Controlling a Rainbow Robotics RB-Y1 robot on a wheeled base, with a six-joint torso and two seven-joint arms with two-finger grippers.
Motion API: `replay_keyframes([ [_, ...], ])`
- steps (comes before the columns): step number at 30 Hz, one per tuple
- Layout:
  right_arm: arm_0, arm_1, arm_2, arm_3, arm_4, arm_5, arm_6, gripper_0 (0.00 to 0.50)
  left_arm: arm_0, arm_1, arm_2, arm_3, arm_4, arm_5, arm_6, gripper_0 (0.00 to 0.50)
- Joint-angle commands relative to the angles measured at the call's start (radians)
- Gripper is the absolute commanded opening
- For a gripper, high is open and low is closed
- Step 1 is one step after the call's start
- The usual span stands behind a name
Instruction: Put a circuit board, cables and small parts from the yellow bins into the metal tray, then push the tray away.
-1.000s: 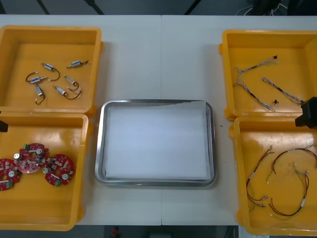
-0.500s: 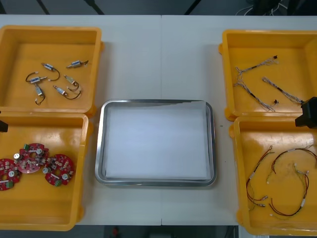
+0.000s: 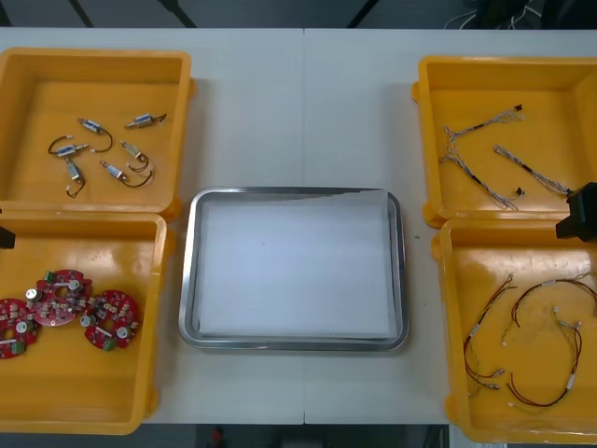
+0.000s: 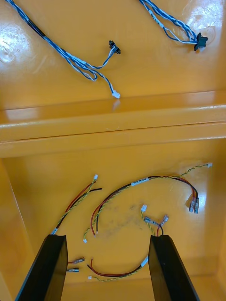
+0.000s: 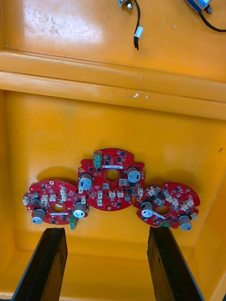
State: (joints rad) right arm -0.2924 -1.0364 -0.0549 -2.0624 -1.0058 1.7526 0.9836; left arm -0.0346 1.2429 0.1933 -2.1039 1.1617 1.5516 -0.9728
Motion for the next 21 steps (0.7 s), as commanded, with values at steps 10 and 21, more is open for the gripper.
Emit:
replay_keyframes([
  [10,0.012,-0.004,0.009,-0.027,0.000,-0.008,0.035,0.500,-0.024,-0.008,0.011,-0.008,-0.008,-0.008,0.066,0.500],
  [21,0.012,-0.004,0.009,-0.027,0.000,-0.008,0.035,0.500,-0.024,-0.008,0.011,-0.008,-0.008,-0.008,0.066,0.500],
])
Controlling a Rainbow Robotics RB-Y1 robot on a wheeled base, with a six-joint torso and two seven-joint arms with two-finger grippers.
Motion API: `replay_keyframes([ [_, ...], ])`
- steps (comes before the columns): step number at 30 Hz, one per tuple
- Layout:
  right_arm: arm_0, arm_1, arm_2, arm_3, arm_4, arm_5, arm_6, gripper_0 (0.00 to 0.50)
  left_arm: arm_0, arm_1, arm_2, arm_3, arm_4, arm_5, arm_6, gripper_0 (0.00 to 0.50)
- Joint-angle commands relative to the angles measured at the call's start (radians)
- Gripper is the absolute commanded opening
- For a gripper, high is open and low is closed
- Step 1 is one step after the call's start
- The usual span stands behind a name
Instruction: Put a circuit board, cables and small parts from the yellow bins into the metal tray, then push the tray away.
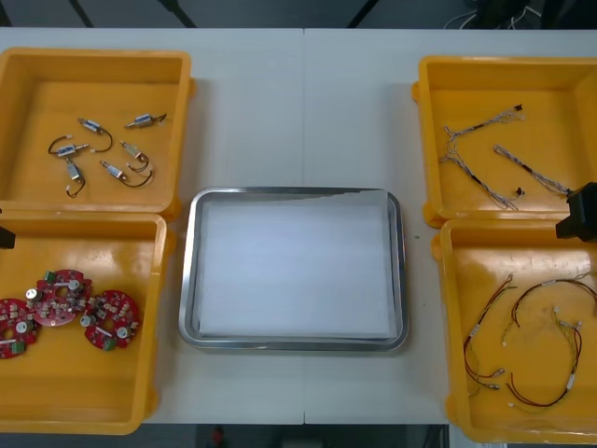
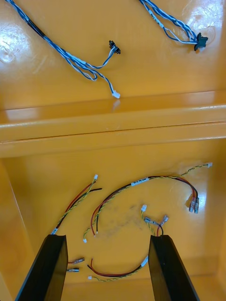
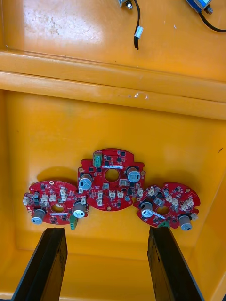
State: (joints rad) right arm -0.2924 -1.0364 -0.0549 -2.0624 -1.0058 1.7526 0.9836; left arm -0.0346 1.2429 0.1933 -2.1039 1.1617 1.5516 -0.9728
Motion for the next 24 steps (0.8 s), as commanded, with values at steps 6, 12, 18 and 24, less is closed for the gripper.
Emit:
replay_keyframes([
  [6,0.012,-0.004,0.009,-0.027,0.000,-0.008,0.035,0.500,-0.024,-0.008,0.011,-0.008,-0.008,-0.008,0.066,0.500],
  [12,0.012,-0.004,0.009,-0.027,0.000,-0.008,0.035,0.500,-0.024,-0.008,0.011,-0.008,-0.008,-0.008,0.066,0.500],
  [18,0.064,-0.027,0.041,-0.013,-0.030,-0.011,0.021,0.500,-0.024,-0.008,0.011,-0.008,-0.008,-0.008,0.066,0.500],
  [24,0.085,-0.080,0.043,-0.015,-0.077,-0.004,-0.051,0.500,-0.024,-0.008,0.011,-0.008,-0.008,-0.008,0.066,0.500],
])
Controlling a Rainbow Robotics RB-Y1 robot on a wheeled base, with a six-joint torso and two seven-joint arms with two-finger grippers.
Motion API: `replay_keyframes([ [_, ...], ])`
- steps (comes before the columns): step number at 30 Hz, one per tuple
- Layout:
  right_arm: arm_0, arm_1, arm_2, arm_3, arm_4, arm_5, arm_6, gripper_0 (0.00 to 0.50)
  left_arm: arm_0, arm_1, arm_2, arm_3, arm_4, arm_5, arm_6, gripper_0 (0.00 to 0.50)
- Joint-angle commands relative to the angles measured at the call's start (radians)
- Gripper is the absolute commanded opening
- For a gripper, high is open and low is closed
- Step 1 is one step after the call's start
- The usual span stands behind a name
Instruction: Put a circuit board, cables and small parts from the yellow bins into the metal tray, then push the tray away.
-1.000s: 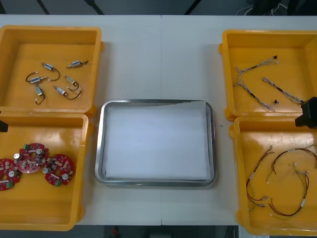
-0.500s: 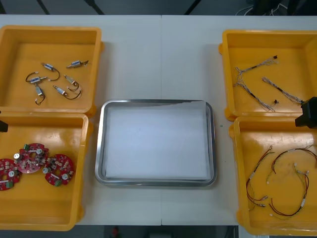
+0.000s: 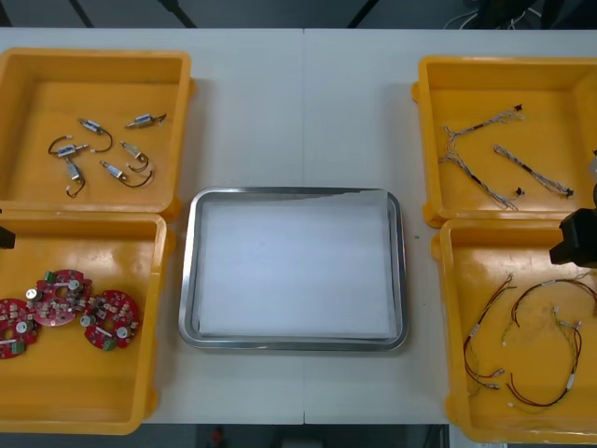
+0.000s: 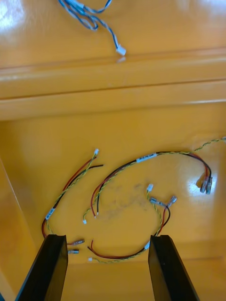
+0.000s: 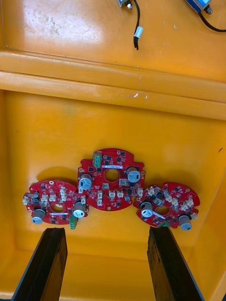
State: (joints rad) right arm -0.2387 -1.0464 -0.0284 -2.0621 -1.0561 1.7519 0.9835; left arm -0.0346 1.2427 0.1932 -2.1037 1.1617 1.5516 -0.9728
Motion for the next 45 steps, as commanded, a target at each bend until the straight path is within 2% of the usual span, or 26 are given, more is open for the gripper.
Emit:
replay_keyframes([
  [1,0.041,-0.073,0.016,-0.015,-0.027,-0.008,-0.074,0.500,-0.024,-0.008,0.011,-0.009,-0.008,-0.008,0.066,0.500],
  [5,0.068,-0.086,0.016,-0.015,-0.028,-0.031,-0.141,0.500,-0.008,-0.005,-0.001,-0.012,0.001,-0.013,0.062,0.500],
  [9,0.114,-0.106,0.013,-0.021,-0.036,-0.069,-0.232,0.500,0.004,0.034,-0.003,-0.030,0.018,-0.039,0.057,0.500],
  [16,0.269,-0.112,-0.074,-0.061,-0.042,-0.173,-0.347,0.500,0.059,0.027,0.000,-0.032,0.026,-0.128,0.036,0.500],
  [23,0.386,-0.110,-0.085,-0.089,0.018,-0.264,-0.437,0.500,0.156,0.027,0.043,-0.039,0.006,-0.163,-0.038,0.500],
  [26,0.424,-0.110,-0.084,-0.089,0.038,-0.295,-0.439,0.500,0.203,0.027,0.071,-0.032,0.003,-0.174,-0.070,0.500],
  [35,0.524,-0.106,-0.084,-0.090,0.099,-0.387,-0.431,0.500,0.262,0.023,0.080,-0.032,-0.022,-0.200,-0.087,0.500],
  [39,0.549,-0.072,-0.084,-0.089,0.137,-0.397,-0.422,0.500,0.300,-0.003,0.080,-0.032,-0.083,-0.252,-0.092,0.500],
  [45,0.562,-0.029,-0.084,-0.087,0.180,-0.399,-0.396,0.500,0.315,-0.023,0.080,-0.030,-0.108,-0.255,-0.092,0.500],
])
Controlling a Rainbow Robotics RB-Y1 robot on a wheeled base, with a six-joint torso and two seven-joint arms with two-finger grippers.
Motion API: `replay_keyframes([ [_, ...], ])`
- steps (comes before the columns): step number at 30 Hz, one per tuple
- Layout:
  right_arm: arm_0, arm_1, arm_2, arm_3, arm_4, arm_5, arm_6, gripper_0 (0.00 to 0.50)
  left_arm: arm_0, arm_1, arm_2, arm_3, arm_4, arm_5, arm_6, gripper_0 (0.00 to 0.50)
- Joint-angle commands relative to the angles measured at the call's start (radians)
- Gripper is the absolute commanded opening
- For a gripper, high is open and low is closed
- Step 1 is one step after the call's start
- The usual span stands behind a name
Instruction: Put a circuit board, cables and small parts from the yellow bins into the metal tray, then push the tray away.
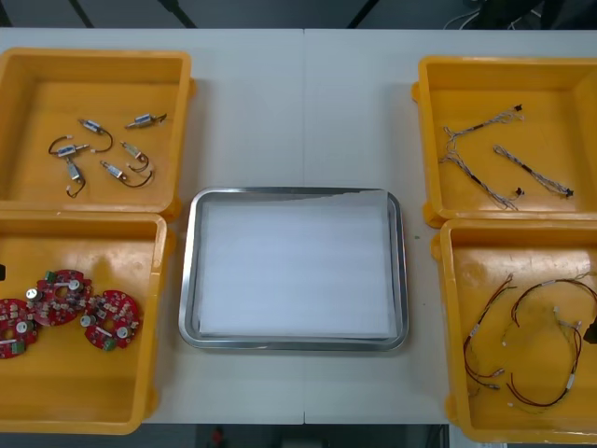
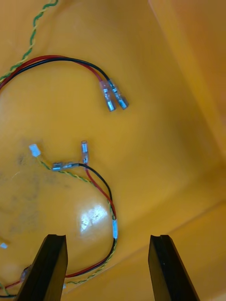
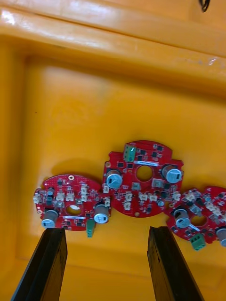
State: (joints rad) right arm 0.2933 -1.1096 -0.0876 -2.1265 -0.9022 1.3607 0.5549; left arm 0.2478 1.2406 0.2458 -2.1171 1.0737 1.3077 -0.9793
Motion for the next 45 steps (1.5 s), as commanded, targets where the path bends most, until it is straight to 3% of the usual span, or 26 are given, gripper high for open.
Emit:
replay_keyframes([
  [1,0.033,0.037,-0.024,-0.023,0.028,-0.008,0.051,0.500,0.039,-0.023,0.027,-0.017,-0.023,-0.011,-0.087,0.500],
  [5,0.056,0.050,-0.024,-0.020,0.037,-0.034,0.129,0.500,0.065,-0.040,0.026,-0.017,-0.029,-0.022,-0.087,0.500],
  [14,0.102,0.099,-0.023,-0.015,0.065,-0.057,0.160,0.500,0.096,-0.049,-0.020,-0.014,-0.067,-0.059,-0.085,0.500],
  [20,0.096,0.172,-0.020,0.034,0.085,-0.058,0.246,0.500,0.096,-0.049,-0.098,0.029,-0.101,-0.160,-0.084,0.500],
  [26,0.093,0.200,-0.015,0.062,0.082,-0.058,0.284,0.500,0.094,-0.049,-0.157,0.074,-0.103,-0.260,-0.093,0.500],
  [34,0.095,0.214,0.025,0.069,0.129,-0.060,0.281,0.500,0.096,-0.049,-0.175,0.077,-0.118,-0.254,-0.144,0.500],
  [45,0.093,0.283,0.045,0.072,0.194,-0.060,0.275,0.500,0.105,-0.049,-0.201,0.083,-0.129,-0.254,-0.188,0.500],
])
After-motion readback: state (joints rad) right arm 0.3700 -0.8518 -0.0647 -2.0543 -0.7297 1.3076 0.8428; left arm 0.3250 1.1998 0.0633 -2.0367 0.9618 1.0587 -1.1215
